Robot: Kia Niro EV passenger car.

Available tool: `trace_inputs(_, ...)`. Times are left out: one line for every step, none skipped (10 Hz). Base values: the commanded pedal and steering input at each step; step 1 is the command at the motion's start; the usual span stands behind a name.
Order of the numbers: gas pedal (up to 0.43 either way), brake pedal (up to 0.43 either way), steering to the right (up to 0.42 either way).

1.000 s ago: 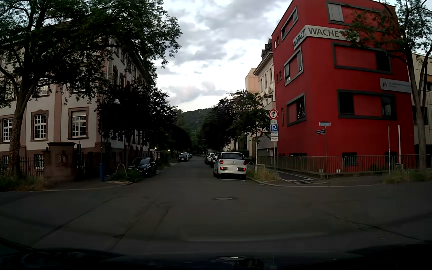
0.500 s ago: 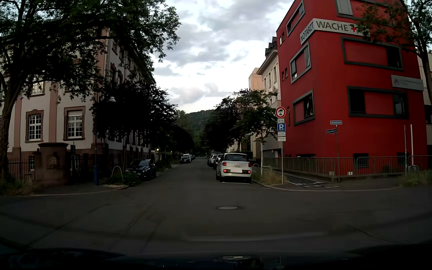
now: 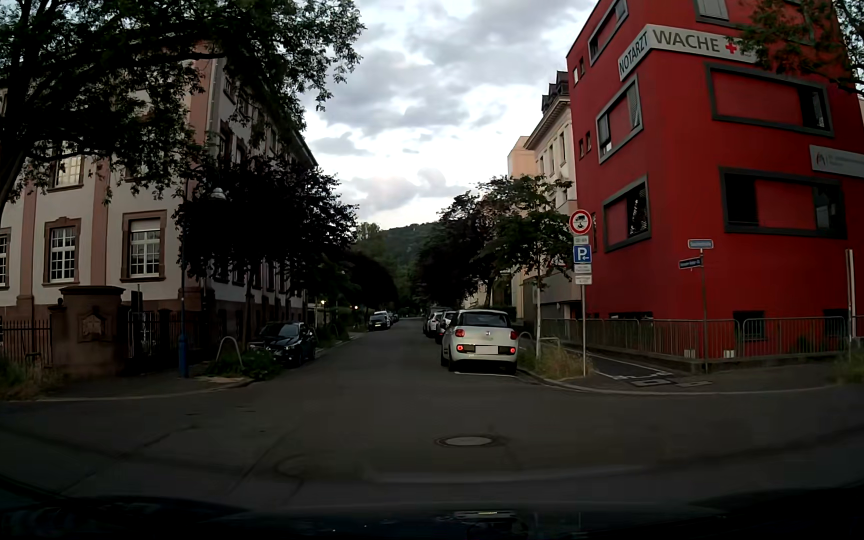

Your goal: Follow the waypoints while adhering to traffic rules and regulations

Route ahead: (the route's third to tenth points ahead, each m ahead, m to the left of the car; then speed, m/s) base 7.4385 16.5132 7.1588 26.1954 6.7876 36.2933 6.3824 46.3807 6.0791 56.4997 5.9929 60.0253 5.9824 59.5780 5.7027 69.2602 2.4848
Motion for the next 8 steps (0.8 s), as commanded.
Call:
trace_inputs(0.098,0.000,-0.122)
trace_inputs(0.098,0.000,-0.151)
trace_inputs(0.087,0.000,-0.193)
trace_inputs(0.087,0.000,-0.239)
trace_inputs(0.087,0.000,-0.277)
trace_inputs(0.087,0.000,-0.334)
trace_inputs(0.079,0.000,-0.387)
trace_inputs(0.067,0.000,-0.441)
